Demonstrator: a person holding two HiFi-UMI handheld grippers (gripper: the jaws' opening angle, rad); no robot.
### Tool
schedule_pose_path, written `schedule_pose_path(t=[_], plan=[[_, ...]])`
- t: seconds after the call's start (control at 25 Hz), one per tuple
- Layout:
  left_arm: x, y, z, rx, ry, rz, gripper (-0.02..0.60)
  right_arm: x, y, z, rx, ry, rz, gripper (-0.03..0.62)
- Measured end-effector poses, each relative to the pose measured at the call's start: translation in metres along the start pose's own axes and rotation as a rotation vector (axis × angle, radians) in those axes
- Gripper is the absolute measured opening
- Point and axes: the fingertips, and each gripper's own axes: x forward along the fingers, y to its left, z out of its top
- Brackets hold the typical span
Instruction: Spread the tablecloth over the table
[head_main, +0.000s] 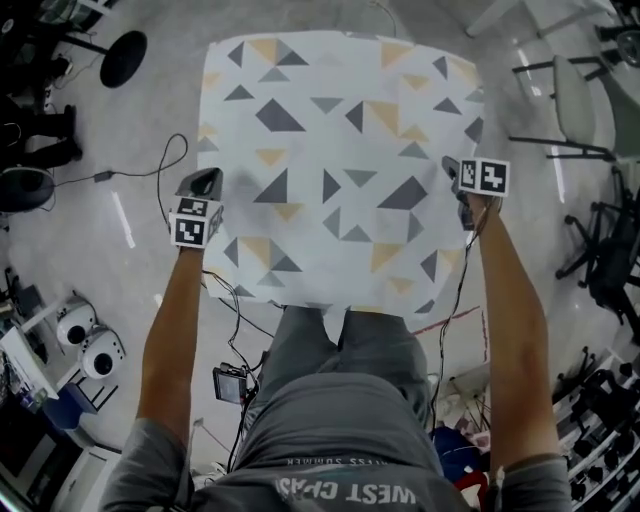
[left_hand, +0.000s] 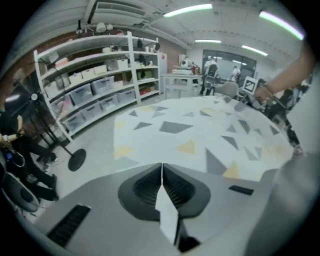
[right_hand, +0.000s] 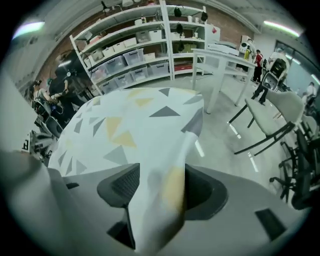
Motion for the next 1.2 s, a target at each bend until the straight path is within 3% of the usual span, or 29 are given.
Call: schedule_pose_path(t=[0.08, 0.2, 0.32, 0.4, 0.6, 0.8, 0.88, 0.92, 1.0, 1.04, 1.08, 1.12, 1.2], plan=[[0.007, -0.053, -0.014, -0.010, 0.007, -0.087, 0.000, -0.006, -0.006, -0.022, 0.056, 0.011, 0.042, 0.275], [0.014, -0.099, -0.043, -0.093, 0.040, -0.147, 0.000, -0.017, 0.000, -0.069, 0.193, 0.028, 0.162, 0.284], [0.014, -0.112, -0.058, -0.178, 0.026, -0.134, 0.000, -0.034, 0.011, -0.113, 0.376, 0.015, 0.324, 0.285], [0.012, -0.113, -0.062, -0.225, 0.018, -0.127, 0.000, -0.049, 0.016, -0.140, 0.439, 0.014, 0.399, 0.284], [0.011, -0.113, -0.063, -0.216, 0.031, -0.132, 0.000, -0.092, 0.037, -0.217, 0.492, 0.085, 0.529, 0.275], [0.008, -0.117, -0.067, -0.181, 0.062, -0.152, 0.000, -0.140, 0.064, -0.277, 0.471, 0.151, 0.621, 0.164], [0.003, -0.121, -0.072, -0.164, 0.080, -0.171, 0.000, -0.163, 0.087, -0.285, 0.421, 0.133, 0.707, 0.101], [0.001, -0.123, -0.075, -0.157, 0.086, -0.180, 0.000, -0.172, 0.093, -0.285, 0.388, 0.112, 0.712, 0.104], [-0.005, -0.126, -0.081, -0.148, 0.096, -0.193, 0.000, -0.174, 0.079, -0.282, 0.360, 0.040, 0.610, 0.112], [-0.007, -0.127, -0.085, -0.146, 0.102, -0.199, 0.000, -0.169, 0.060, -0.277, 0.386, -0.007, 0.540, 0.144], [-0.010, -0.129, -0.087, -0.145, 0.104, -0.206, 0.000, -0.162, 0.040, -0.271, 0.437, -0.052, 0.490, 0.221], [-0.012, -0.132, -0.089, -0.143, 0.103, -0.213, 0.000, -0.154, 0.021, -0.263, 0.501, -0.086, 0.469, 0.288], [-0.015, -0.137, -0.089, -0.131, 0.095, -0.225, 0.000, -0.141, -0.002, -0.245, 0.596, -0.118, 0.468, 0.341]])
